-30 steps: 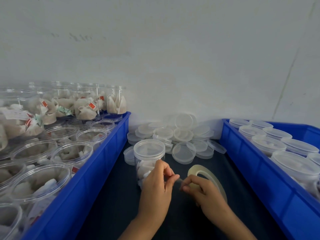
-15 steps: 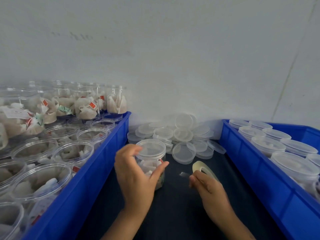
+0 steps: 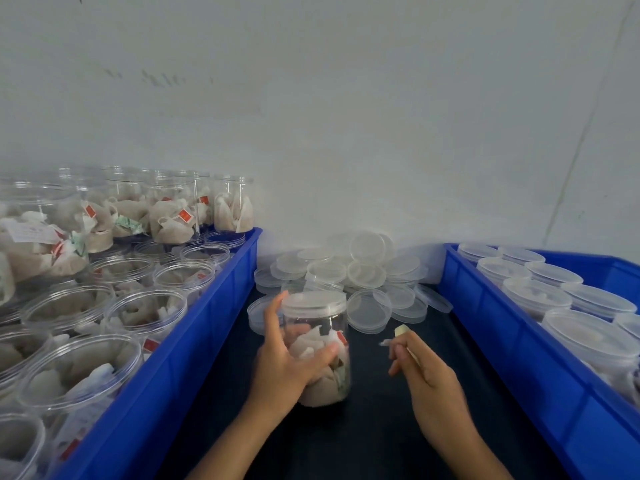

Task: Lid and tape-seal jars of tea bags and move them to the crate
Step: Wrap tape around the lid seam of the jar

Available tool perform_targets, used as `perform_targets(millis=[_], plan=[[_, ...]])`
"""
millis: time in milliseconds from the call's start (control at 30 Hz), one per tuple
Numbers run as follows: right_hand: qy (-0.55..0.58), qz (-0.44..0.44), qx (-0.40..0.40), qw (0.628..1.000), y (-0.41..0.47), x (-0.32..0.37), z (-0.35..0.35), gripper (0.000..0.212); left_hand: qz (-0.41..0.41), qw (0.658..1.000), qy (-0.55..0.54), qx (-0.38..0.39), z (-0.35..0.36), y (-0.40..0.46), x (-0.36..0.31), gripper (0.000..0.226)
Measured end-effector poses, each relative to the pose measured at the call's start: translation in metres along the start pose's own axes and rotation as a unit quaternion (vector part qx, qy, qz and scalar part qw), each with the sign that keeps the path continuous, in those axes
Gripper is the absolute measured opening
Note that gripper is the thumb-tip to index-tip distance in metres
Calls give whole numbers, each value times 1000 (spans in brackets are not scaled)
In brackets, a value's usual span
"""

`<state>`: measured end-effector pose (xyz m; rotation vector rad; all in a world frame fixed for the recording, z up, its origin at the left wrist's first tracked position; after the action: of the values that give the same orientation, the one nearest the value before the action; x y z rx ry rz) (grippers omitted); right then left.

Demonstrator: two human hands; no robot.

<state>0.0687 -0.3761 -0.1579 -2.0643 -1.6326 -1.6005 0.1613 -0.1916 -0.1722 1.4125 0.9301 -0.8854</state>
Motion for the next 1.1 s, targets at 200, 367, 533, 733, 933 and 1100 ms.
perform_targets(millis=[200,367,533,733,933,1100], plan=[[16,29,50,998,9,7,-6,28,1,997,26,67,11,-12,-13,89],[25,8,76,997,17,29,-13,40,11,997,30,68,11,-11,-15,90],[28,-20,86,996,28,48,-17,39,28,996,49,71,12,-14,-16,84],[-31,-57,89,994,32,65,-12,40,73,995,13,59,12,-12,-23,84],[-84,-71,89,990,25,78,-7,35,122,991,11,58,15,-16,-27,66],[-145,-103,82,981,23,82,-6,31,83,990,-47,102,17,-12,-34,50]])
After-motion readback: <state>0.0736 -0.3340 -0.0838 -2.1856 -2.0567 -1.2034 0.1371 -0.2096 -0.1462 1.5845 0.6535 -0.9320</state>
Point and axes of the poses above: each hand's wrist, its own y-axis towards the middle knuckle, its own z-axis out of the palm, x = y × z, the point moved 2 cm from there along y, towards the middle knuckle, and after that the axes turned 10 degrees about -x, right-handed, at the moved point
